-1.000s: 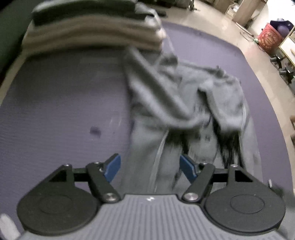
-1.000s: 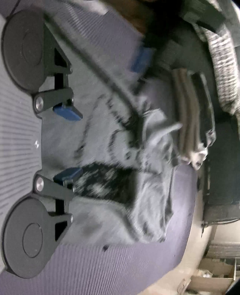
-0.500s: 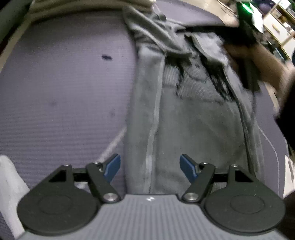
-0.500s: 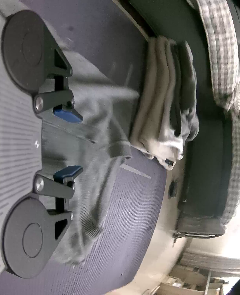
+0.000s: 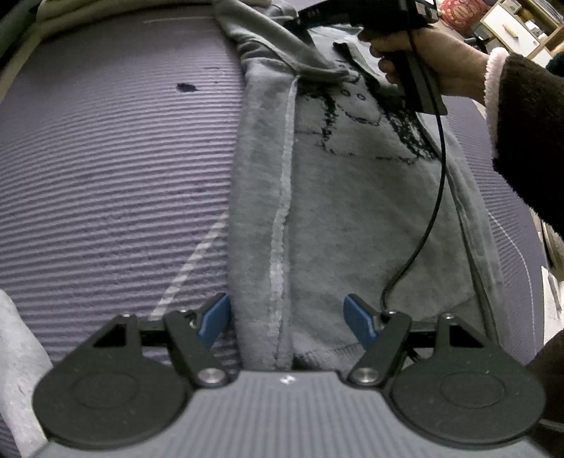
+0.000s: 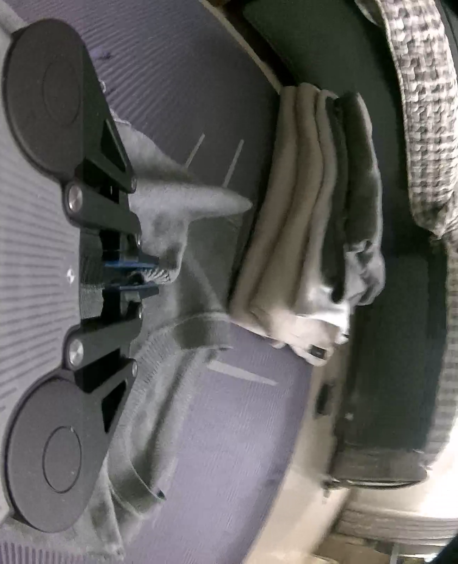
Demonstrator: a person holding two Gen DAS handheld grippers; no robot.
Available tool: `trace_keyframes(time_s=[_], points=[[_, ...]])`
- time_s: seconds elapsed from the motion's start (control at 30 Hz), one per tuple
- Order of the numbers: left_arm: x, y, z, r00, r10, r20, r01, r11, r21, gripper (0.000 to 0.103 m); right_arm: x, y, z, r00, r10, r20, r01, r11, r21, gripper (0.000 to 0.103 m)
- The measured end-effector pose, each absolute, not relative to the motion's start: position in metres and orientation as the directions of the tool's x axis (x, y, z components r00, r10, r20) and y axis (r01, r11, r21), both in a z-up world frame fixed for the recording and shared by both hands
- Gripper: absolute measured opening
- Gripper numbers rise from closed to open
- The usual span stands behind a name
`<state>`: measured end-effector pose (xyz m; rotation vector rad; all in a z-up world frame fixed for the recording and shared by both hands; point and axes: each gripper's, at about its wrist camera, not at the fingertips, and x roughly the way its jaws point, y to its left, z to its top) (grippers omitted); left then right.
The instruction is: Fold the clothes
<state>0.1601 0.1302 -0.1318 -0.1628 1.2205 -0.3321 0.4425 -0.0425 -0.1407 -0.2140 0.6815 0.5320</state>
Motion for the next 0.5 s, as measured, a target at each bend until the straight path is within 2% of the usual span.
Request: trace_keyframes(time_s=[0.07,0.17,0.27,0.33,0.5], points=[[0.16,0.127,-0.132,0.303,-0.334,-0.893,0.169,0.941,-0.294,0.075,0.437,-0.048,-0.134,0.708,0.347,-0.615,-0.482,0.874,-0.061,0.007],[0.159,0.126,-0.133,0.302,-0.334,-0.893,0.181,0.94,-0.291,0.076,0.44,-0.05,-0.137,0.721,0.272,-0.637,-0.435,0.893,-0.111,0.007],[0.157,0.124,-0.133,0.299,-0.336,-0.893,0.192,0.938,-0.288,0.077,0.445,-0.054,-0.145,0.699,0.183,-0.691,-0.383,0.912,-0.146,0.022],[0.157,0.124,-0.132,0.296,-0.34,-0.893,0.195,0.936,-0.292,0.077,0.441,-0.07,-0.134,0.695,0.232,-0.681,-0.343,0.939,-0.03,0.037],[0.153,0.129,-0.131,0.295,-0.35,-0.889,0.187,0.934,-0.306,0.077,0.412,-0.102,-0.115,0.633,0.311,-0.709,-0.311,0.941,0.135,0.046]])
